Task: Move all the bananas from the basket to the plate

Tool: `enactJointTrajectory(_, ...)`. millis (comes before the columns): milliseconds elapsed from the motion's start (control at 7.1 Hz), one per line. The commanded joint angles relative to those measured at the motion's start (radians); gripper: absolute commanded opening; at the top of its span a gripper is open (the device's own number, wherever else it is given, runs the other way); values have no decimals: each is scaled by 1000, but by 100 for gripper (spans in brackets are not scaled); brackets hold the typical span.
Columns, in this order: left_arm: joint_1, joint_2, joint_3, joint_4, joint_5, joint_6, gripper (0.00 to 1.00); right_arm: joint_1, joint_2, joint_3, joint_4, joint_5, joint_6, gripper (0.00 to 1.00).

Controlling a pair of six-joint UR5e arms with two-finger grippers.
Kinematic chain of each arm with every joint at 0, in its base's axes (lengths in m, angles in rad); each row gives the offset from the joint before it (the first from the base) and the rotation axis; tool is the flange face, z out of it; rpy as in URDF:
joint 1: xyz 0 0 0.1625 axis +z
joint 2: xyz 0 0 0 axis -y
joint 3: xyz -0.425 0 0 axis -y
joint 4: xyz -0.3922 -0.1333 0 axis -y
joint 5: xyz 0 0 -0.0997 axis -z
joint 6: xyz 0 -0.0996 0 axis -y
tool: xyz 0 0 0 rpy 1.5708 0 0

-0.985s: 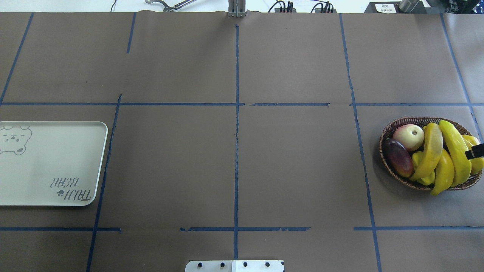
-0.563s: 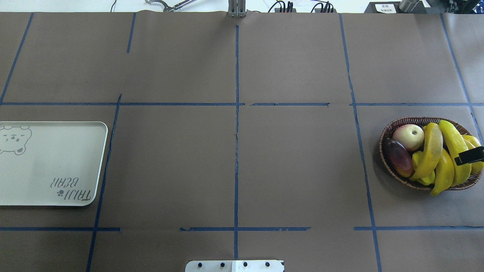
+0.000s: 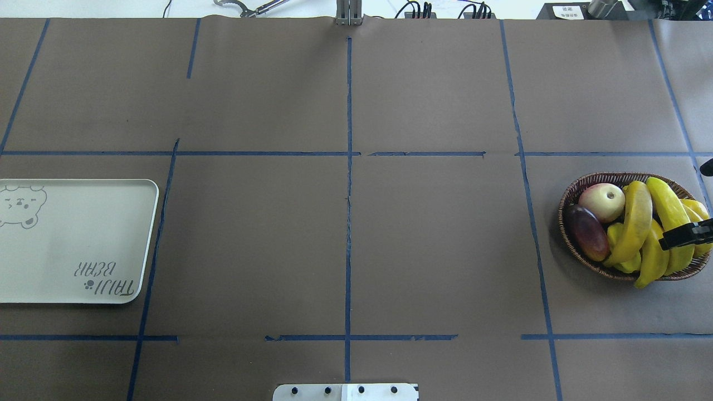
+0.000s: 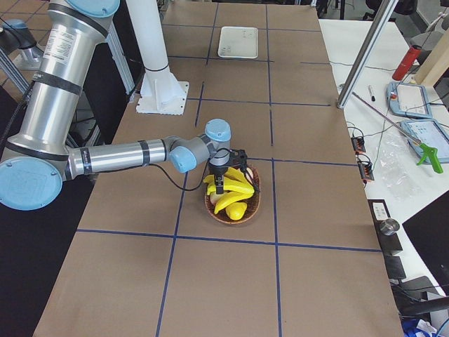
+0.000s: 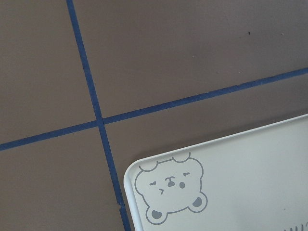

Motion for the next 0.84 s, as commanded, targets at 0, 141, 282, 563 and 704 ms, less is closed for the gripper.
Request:
enactJointTrajectory(0,0,1,-1,0,0,0,100,0,10,-23,1,-1,-1,78)
enactJointTrajectory(141,0,1,-1,0,0,0,100,0,10,-24,1,1,-1,75)
enactJointTrajectory(282,0,1,-1,0,0,0,100,0,10,-26,0,-1,-1,69)
enactJointTrajectory(563,0,1,-1,0,0,0,100,0,12,-26,-3,1,-3,67)
enactJointTrajectory(704,0,1,-1,-1,0,0,100,0,13,-21,-3,1,-3,64)
